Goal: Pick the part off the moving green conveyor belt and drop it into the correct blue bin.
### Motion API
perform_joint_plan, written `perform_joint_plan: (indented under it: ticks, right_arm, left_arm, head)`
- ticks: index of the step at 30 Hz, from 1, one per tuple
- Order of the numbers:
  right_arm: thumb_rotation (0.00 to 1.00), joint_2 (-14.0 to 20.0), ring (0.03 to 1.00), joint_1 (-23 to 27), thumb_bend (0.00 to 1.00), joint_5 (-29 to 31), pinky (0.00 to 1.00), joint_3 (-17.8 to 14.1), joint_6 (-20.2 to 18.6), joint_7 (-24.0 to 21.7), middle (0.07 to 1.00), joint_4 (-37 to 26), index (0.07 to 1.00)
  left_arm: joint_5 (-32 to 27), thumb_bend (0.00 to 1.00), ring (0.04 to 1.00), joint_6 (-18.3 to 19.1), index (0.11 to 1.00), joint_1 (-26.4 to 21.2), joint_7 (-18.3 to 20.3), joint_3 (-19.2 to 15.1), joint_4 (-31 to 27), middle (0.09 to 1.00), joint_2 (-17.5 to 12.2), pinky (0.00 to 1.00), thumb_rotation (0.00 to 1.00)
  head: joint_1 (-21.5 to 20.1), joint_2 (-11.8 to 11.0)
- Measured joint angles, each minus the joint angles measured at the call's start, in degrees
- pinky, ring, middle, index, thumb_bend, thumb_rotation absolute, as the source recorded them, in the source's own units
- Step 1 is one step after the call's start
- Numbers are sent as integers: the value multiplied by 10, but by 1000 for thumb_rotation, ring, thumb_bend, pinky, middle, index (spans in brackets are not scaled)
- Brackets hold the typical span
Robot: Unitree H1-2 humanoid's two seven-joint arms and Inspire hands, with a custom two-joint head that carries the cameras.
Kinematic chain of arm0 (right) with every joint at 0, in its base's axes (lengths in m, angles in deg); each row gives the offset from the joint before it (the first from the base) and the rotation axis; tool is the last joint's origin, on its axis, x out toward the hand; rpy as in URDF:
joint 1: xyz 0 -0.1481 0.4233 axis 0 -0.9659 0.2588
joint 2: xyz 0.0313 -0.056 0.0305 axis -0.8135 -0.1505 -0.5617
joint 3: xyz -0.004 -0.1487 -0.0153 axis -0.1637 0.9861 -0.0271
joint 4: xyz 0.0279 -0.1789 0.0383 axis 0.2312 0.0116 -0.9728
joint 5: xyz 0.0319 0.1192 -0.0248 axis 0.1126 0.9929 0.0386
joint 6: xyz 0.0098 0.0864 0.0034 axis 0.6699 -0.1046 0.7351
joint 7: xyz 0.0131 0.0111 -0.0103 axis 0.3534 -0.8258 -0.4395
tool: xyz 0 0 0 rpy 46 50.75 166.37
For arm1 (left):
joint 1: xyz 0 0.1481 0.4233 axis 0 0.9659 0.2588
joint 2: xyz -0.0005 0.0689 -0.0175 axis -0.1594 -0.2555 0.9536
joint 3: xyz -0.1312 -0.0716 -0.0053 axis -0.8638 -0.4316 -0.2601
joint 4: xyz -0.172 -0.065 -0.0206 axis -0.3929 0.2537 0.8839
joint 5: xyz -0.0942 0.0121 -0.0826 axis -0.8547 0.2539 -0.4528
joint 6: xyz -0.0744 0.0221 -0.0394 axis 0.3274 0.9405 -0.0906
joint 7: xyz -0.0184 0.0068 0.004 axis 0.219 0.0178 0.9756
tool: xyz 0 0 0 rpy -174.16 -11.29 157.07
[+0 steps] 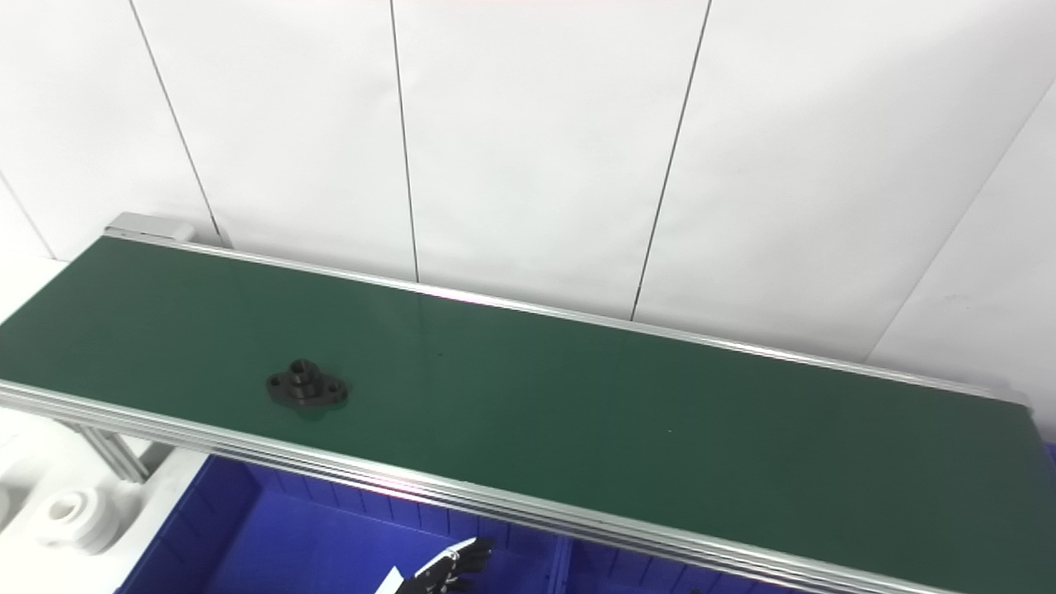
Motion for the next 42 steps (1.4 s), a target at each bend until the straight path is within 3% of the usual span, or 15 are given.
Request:
perform_joint_plan:
  ticks: [8,15,18,21,27,31,34,40,42]
  right_arm:
    - [940,1,984,0,613,-1,1000,2,0,2,982,0,1000]
    - [902,5,970,0,598,-10,1000,7,0,15,974,-3,993]
    - [873,6,973,-1,615,1,999,7,0,14,973,-16,993]
    - [861,7,946,-3,651,3,962,10,0,16,950,-40,975]
    - [833,30,907,-1,695,-61,887,50,0,93,919,-70,939]
    - [794,46,891,3,713,-84,876,58,0,124,901,-107,917]
    - [770,55,868,8,718,-96,860,54,0,131,889,-134,912]
    - [705,64,868,30,659,-126,831,11,1,105,888,-194,907]
    - [697,64,859,44,699,-128,836,-6,1,87,876,-204,902]
  left_arm:
    - [1,828,852,0,863,-6,-7,13,1,877,-2,783,480]
    - [11,827,851,0,859,-11,-50,31,2,872,-6,790,494]
    - [16,818,853,0,858,-16,-62,42,3,873,-10,791,492]
    - [16,818,865,0,867,-18,-69,50,2,882,-15,804,499]
    - [12,794,871,0,887,-17,-69,52,-1,892,-27,810,499]
    - [0,791,884,0,900,-16,-67,52,-4,902,-29,831,514]
    - [-12,790,893,0,910,-16,-59,51,-5,910,-29,845,551]
    - [-12,776,900,0,911,-13,-54,49,-12,912,-29,858,570]
    - [-11,771,895,0,908,-13,-54,48,-16,909,-29,849,574]
  head:
    - [-4,1]
    - [-4,1]
    - [-18,3]
    - [-58,11]
    - [-123,25]
    - [-138,29]
    - [-141,34]
    - [-145,40]
    - [-148,42]
